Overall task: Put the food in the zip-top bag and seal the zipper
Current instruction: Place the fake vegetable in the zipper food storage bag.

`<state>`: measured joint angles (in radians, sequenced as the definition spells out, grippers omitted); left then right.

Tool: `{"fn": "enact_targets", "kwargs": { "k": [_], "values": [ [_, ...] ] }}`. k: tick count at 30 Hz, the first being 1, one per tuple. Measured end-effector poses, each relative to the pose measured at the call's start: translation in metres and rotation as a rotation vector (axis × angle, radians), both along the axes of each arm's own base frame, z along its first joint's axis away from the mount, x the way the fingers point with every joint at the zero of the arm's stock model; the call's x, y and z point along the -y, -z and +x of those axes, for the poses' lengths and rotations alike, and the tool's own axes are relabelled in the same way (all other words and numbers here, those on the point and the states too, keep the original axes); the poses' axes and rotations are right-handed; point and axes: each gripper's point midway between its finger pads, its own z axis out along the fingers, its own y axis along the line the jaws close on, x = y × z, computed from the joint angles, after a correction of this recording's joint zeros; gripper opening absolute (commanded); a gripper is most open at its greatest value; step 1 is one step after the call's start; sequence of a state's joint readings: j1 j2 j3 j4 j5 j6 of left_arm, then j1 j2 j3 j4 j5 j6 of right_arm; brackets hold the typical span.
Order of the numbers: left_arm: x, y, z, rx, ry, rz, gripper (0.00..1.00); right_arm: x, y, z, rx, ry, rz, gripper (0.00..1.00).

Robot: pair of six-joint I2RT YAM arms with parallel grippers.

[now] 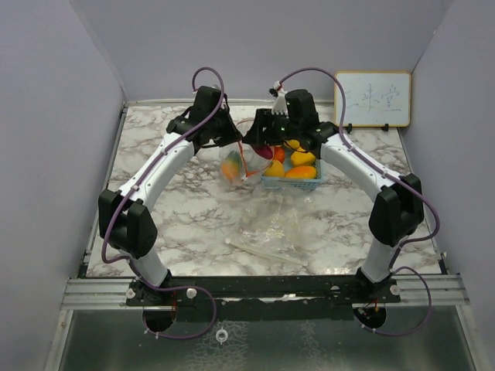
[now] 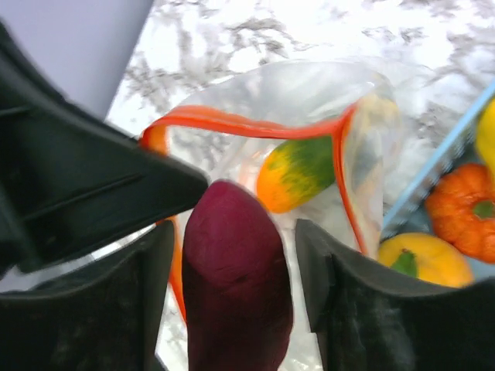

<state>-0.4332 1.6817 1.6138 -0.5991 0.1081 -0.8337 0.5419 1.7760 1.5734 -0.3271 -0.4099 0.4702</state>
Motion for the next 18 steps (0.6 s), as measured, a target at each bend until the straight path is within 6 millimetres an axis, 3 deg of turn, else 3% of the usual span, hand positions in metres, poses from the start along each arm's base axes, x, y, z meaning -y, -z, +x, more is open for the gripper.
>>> {"fn": "enact_targets", "kwargs": {
  "k": [2, 12, 18],
  "values": [
    [0.003, -0.002, 0.000, -0.001, 0.006, -0.020, 0.00, 0.002, 0.008, 0.010, -0.014, 0.046, -0.026, 0.99],
    [0.006, -0.004, 0.006, 0.002, -0.011, -0.079, 0.00, 0.019, 0.003, 0.023, 0.010, 0.136, -0.109, 1.00],
    [-0.004, 0.007, 0.005, -0.040, -0.039, -0.074, 0.00, 0.056, -0.042, 0.014, 0.136, 0.256, -0.144, 1.00]
  ]
}}
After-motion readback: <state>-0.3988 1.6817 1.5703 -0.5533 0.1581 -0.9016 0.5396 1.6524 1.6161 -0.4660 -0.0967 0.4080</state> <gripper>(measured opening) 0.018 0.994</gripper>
